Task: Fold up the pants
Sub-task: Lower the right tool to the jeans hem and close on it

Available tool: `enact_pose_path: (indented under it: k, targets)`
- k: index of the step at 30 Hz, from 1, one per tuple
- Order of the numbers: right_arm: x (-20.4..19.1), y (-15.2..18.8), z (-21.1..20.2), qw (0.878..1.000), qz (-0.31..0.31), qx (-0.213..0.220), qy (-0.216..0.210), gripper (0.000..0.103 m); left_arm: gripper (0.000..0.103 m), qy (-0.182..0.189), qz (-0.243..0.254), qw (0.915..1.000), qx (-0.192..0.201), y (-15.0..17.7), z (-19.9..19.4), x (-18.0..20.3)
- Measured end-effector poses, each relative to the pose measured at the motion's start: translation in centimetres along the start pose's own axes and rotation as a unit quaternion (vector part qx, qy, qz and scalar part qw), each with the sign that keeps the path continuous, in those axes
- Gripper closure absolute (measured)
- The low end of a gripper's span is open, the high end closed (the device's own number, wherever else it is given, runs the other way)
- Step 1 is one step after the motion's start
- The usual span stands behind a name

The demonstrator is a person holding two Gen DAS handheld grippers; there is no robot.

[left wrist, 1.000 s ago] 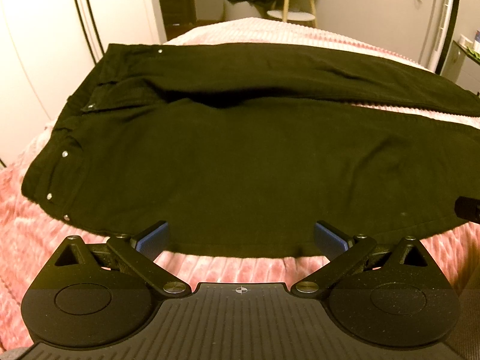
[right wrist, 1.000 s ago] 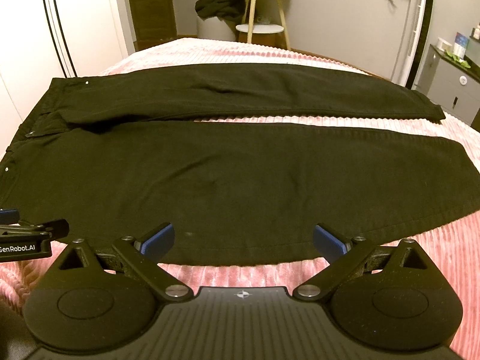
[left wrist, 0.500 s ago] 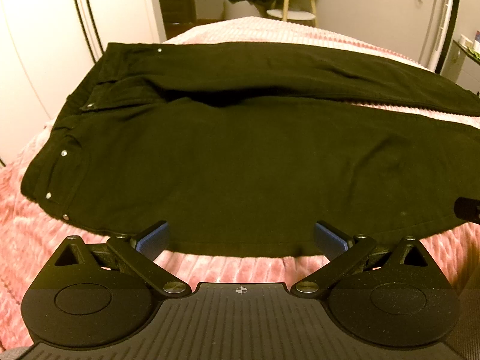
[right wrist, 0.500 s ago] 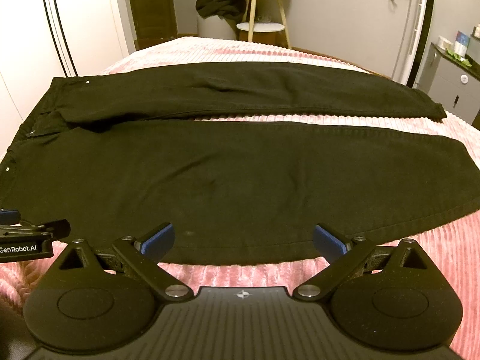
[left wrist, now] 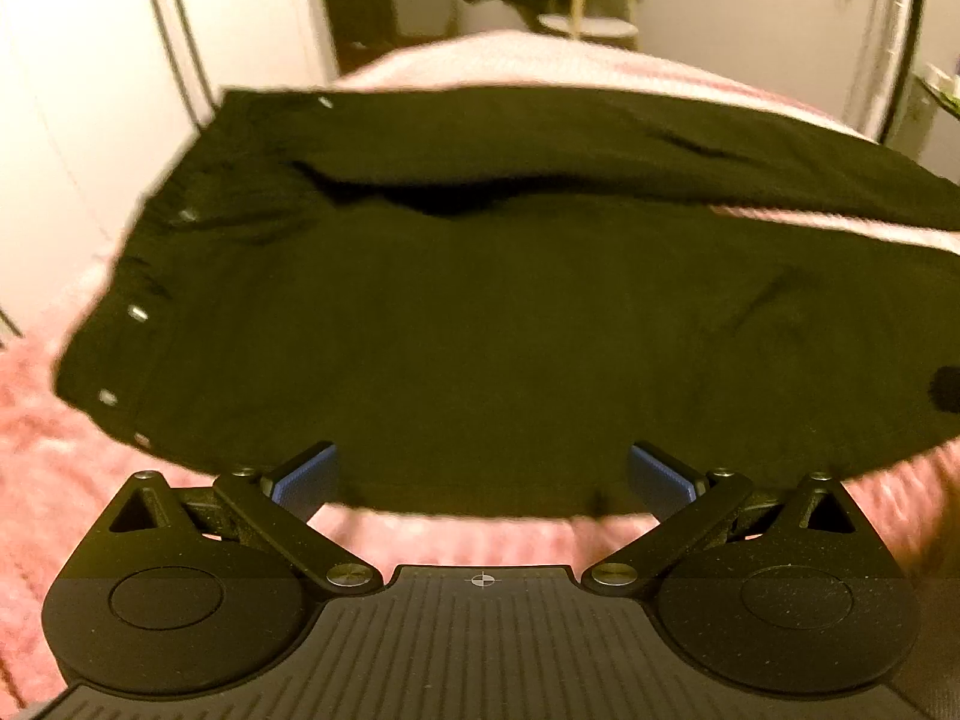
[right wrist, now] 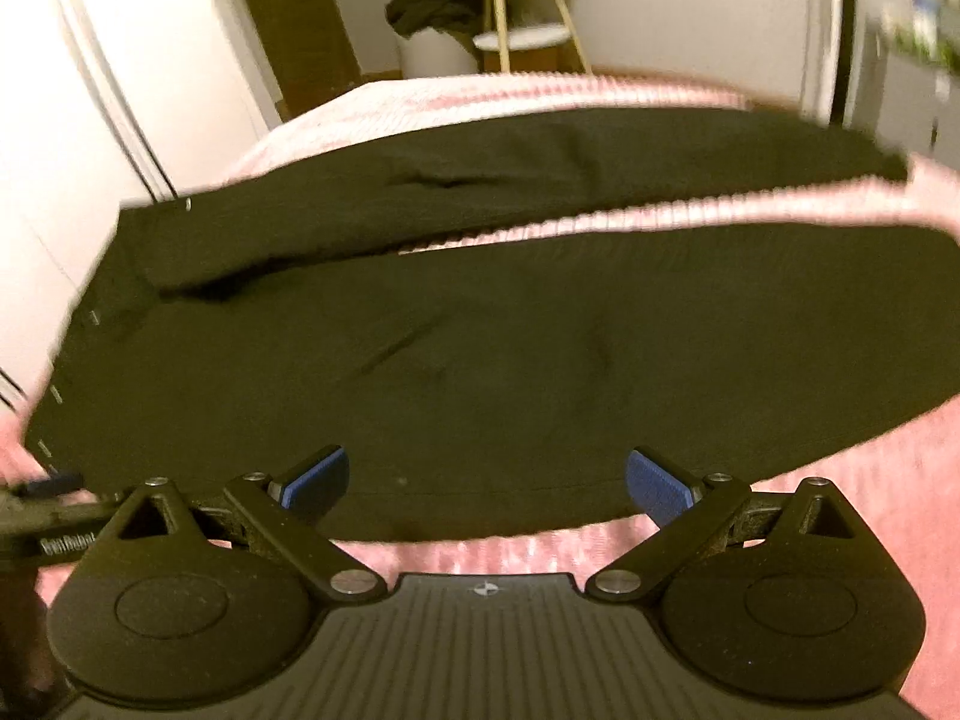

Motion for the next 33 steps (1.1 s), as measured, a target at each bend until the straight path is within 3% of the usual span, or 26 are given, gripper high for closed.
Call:
enact_pose_path:
  k: [3, 8, 10, 12, 14, 18, 22, 23, 25, 28, 31, 33]
  targets:
    - [3.6, -2.5, 0.8, 0.999, 0.046, -0.009, 0.017, 0.004, 0.0, -0.026, -0.013, 0.9994, 0.02, -1.9, -0.8, -0.8]
    - [10.5, -6.1, 3.8, 0.984, 0.064, -0.04, 0.159, 0.004, 0.0, -0.045, -0.028, 0.9969, 0.058, -8.0, -1.4, -1.3]
    - [12.5, -6.2, 5.4, 0.977, 0.056, -0.061, 0.196, 0.004, 0.0, -0.046, -0.044, 0.9951, 0.076, -10.8, -0.8, -1.2]
    - [13.5, -5.8, 6.7, 0.978, 0.048, -0.067, 0.193, 0.004, 0.0, -0.046, -0.058, 0.9944, 0.076, -13.2, 0.8, -0.9]
    - [14.0, -5.6, 6.7, 0.983, 0.044, -0.045, 0.172, 0.004, 0.0, -0.05, -0.075, 0.9938, 0.065, -14.9, 3.2, -1.2]
    - [14.3, -5.2, 7.0, 0.987, 0.037, -0.01, 0.157, 0.004, 0.0, -0.064, -0.112, 0.9911, 0.029, -16.0, 8.9, -2.6]
    - [13.3, -6.7, 6.7, 0.985, 0.007, -0.056, 0.164, 0.004, 0.0, -0.079, -0.132, 0.9881, -0.003, -15.4, 12.8, -4.6]
    - [12.9, -7.9, 6.2, 0.988, 0.001, -0.055, 0.145, 0.004, 0.0, -0.088, -0.139, 0.9863, -0.004, -15.4, 13.2, -5.2]
    - [12.5, -11.5, 4.7, 0.994, 0.012, -0.012, 0.111, 0.004, 0.0, -0.105, -0.161, 0.9813, 0.006, -15.5, 13.7, -6.2]
    - [12.8, -19.3, 3.9, 0.993, 0.07, 0.045, 0.088, 0.004, 0.0, -0.106, -0.173, 0.9791, 0.012, -15.9, 14.8, -6.6]
    - [14.5, -27.0, 7.0, 0.988, 0.118, 0.045, 0.092, 0.005, 0.0, -0.115, -0.169, 0.9785, 0.026, -15.2, 15.7, -6.5]
    - [15.7, -31.1, 10.1, 0.979, 0.156, 0.017, 0.127, 0.016, 0.0, -0.129, -0.173, 0.9751, 0.053, -14.2, 15.3, -6.1]
Point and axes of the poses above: each gripper's, at about its wrist camera, not at the fingertips, and z roughly the way its jaws point, x to its right, y to its underside, the point moved 6 cm from there along z, roughly the way its jaws point, and after that the axes turned 12 degrees about -x, right-handed, at the moved point
